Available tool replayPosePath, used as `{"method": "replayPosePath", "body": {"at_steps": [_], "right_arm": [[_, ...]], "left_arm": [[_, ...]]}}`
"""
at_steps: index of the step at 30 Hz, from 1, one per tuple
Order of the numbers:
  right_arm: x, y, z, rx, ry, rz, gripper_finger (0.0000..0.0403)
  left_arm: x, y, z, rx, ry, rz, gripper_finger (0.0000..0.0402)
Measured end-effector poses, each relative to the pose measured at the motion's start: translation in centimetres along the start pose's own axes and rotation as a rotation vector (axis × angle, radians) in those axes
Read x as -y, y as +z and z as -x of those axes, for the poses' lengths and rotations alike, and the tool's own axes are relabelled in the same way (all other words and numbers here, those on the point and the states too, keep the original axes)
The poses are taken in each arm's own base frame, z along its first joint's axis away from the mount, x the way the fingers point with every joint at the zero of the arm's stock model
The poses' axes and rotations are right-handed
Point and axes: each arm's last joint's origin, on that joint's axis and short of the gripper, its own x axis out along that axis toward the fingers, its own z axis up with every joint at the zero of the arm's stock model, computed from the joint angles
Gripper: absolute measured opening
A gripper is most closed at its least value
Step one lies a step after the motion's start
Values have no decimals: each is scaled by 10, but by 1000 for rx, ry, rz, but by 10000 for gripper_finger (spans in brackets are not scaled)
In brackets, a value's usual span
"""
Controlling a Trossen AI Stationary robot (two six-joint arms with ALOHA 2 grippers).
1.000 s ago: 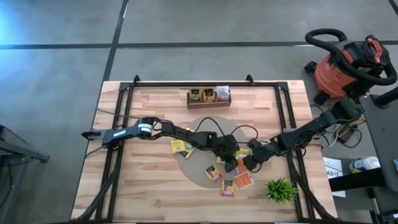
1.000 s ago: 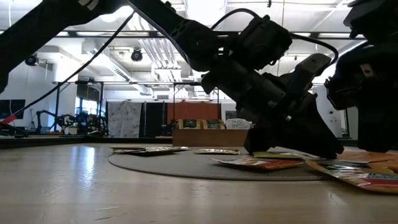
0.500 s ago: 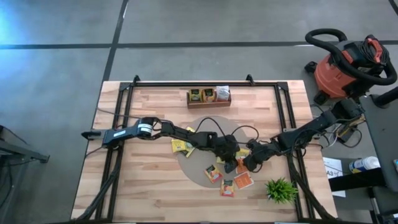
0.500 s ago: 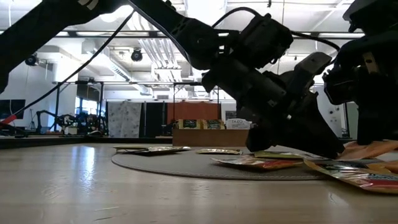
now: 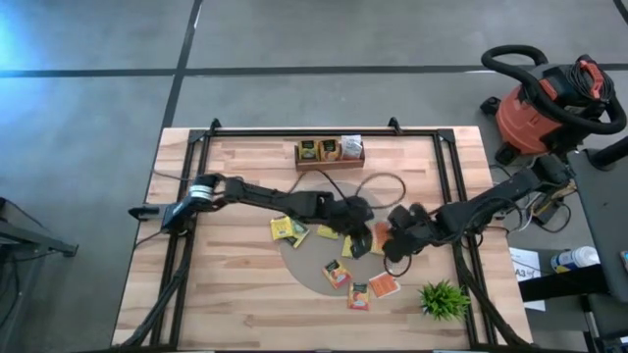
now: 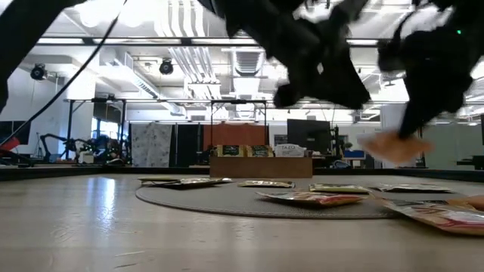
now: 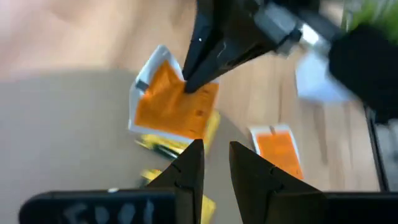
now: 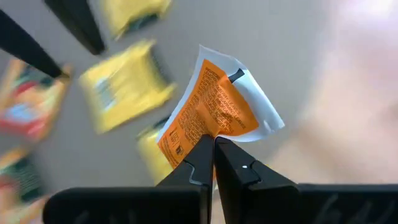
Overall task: Pick & Place Tea
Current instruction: Put the top white tea bag into the right compartment of the wooden organizer
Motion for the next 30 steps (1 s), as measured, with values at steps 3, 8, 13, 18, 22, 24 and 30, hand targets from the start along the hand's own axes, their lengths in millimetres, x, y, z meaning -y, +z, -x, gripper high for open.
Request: {"method": "replayPosePath", "body": {"at_steps": [3,8,13,18,22,24,30], "right_arm": [[-5,12,25,144,-198,146,8],[-16,29,53,302,-470,438,8],[-35,40,52,315,-728,853,8],[-52,50,38,311,-933,1107,8],[-53,59,38,305,-1000,1119,8],[-48,64,39,283,-1024,1113,8],[-34,71,38,218,-1101,1150,8]], "left_arm": [[4,19,28,98,54,32,71],[5,49,77,256,72,126,71],[-6,73,118,361,29,242,71],[-28,81,125,317,-72,395,71],[-33,77,124,282,-123,496,71],[-34,75,123,307,-157,559,71],[-43,80,125,520,-419,777,71]]}}
